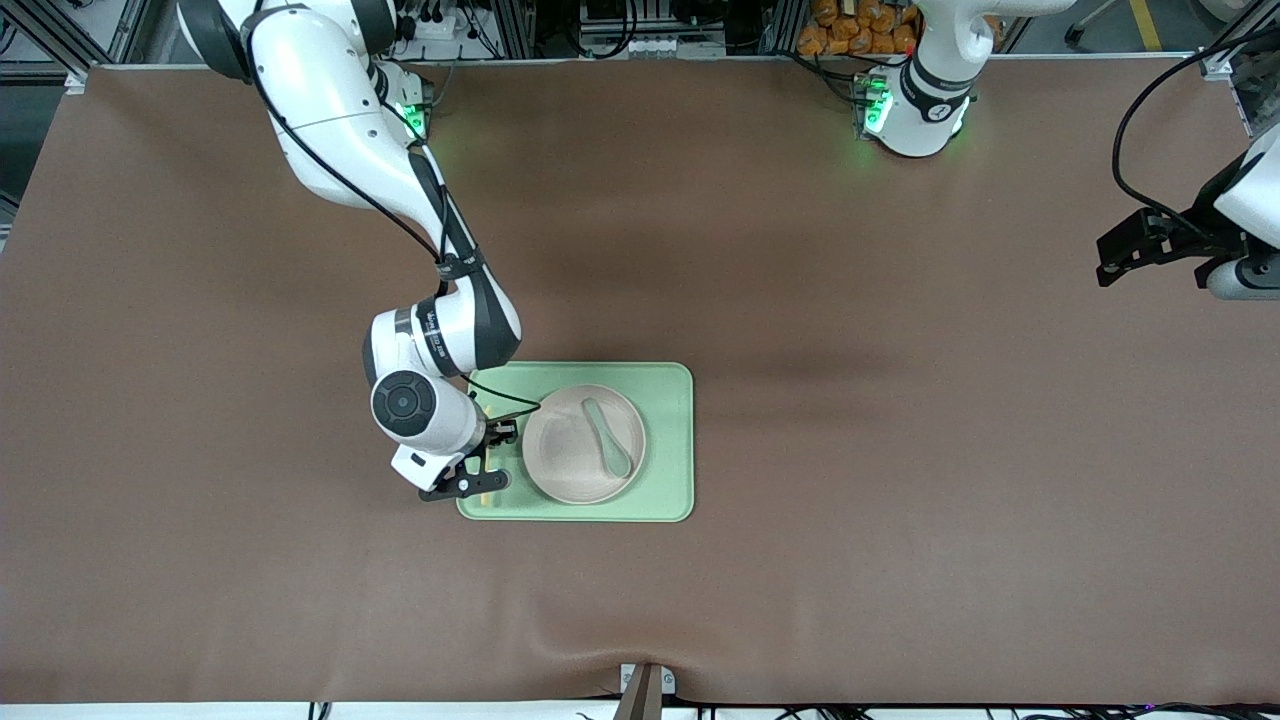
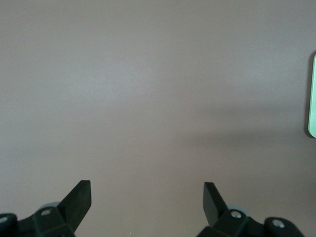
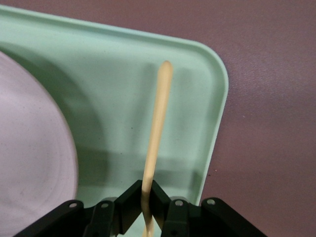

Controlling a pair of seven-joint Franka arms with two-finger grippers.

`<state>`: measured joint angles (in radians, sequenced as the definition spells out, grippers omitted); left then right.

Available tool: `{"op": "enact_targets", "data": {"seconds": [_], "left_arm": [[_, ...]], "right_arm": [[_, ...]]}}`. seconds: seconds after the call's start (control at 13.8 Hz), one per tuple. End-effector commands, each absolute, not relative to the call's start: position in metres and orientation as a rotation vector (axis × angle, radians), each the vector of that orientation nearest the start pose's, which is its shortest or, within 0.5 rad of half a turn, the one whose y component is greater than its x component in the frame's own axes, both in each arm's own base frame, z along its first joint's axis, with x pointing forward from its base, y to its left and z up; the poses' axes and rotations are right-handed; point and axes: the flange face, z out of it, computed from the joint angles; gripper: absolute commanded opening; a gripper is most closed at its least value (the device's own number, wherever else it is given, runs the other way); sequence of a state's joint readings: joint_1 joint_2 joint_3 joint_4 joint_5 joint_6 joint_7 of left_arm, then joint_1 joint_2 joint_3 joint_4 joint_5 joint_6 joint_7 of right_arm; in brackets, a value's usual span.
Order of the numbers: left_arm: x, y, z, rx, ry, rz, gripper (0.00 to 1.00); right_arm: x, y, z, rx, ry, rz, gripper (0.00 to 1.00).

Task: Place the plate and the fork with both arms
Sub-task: 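Lift the fork with the right gripper and move it beside the plate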

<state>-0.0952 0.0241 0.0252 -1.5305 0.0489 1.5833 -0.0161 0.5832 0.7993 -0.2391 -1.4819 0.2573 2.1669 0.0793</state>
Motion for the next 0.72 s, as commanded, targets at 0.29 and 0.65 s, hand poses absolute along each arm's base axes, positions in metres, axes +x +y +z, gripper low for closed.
{"op": "enact_targets", "data": {"seconds": [0.29,0.65], "left_arm": [[0.561,-0.037,0.631,-3.099,0.076,-0.034,1.00],[0.562,-0.037,0.631,-3.101,0.083,-0.031,1.00]], "right_arm": [[0.640,0.283,0.186,-3.106,-0.283,0.141,0.14],[0.643,0.276,0.196,-3.102,-0.284,0.140,1.00]]}}
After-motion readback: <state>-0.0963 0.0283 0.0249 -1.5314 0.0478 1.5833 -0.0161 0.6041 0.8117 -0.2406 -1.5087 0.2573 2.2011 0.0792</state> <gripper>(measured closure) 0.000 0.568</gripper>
